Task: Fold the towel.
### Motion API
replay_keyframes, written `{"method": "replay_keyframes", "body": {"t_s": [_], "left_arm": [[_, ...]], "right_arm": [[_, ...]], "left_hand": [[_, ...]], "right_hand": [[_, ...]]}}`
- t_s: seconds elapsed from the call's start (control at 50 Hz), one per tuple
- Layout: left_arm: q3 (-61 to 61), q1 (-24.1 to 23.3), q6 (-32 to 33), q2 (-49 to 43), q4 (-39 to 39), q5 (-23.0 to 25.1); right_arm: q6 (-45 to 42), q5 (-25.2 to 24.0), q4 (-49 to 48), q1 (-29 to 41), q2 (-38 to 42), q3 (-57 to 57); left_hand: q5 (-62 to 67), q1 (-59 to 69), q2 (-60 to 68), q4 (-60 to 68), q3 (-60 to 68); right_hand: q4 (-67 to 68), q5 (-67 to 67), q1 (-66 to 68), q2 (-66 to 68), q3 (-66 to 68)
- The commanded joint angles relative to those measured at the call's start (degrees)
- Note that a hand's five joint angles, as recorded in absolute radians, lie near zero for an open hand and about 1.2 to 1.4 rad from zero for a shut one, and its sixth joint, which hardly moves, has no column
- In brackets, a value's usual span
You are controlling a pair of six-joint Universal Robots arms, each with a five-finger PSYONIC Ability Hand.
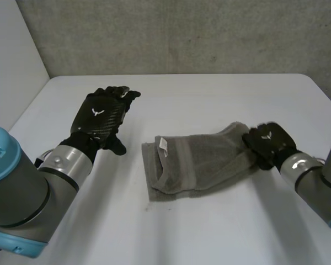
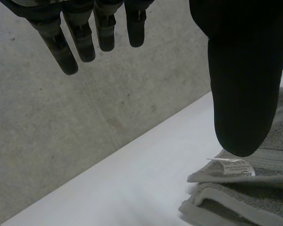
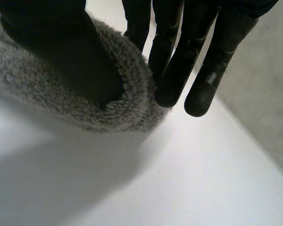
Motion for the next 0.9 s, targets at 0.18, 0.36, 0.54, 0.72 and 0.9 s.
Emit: {"method": "replay_keyframes", "body": {"t_s": [0.18, 0.36, 0.54, 0.72, 0.9], "left_arm": [[-1.57, 2.09, 0.0, 1.01, -0.03, -1.31], [-0.87, 3.06, -0.27, 1.28, 0.06, -0.96], [4.57, 2.27, -4.29, 0.22, -1.78, -0.78], [14.69, -0.55, -15.65, -4.17, -12.78, -1.57], [24.35, -9.67, -21.53, -16.72, -20.68, -10.07]], "right_arm": [[-5.89, 2.93, -1.39, 33.78, 9.27, -10.51], [-9.5, 4.77, -1.03, 35.98, 12.88, -12.09], [9.27, 5.3, -0.25, 27.81, -0.73, -9.72], [25.31, 2.49, 5.73, 20.51, -6.11, -12.0], [29.18, -3.4, 18.55, 15.94, 1.69, -20.86]], "left_hand": [[1.52, 1.5, 1.55, 1.58, 1.49], [1.35, 1.33, 1.38, 1.42, 1.32], [2.02, 2.0, 2.05, 2.09, 2.0], [3.2, 3.18, 3.23, 3.27, 3.17], [5.05, 5.03, 5.08, 5.12, 5.02]], "right_hand": [[11.69, 15.46, 29.31, 14.67, 12.3], [-38.1, -34.33, -20.47, -35.12, -37.49], [-58.31, -54.54, -40.69, -55.33, -57.7], [-58.31, -54.54, -40.69, -55.33, -57.7], [-58.31, -54.54, -40.69, -55.33, -57.7]]}}
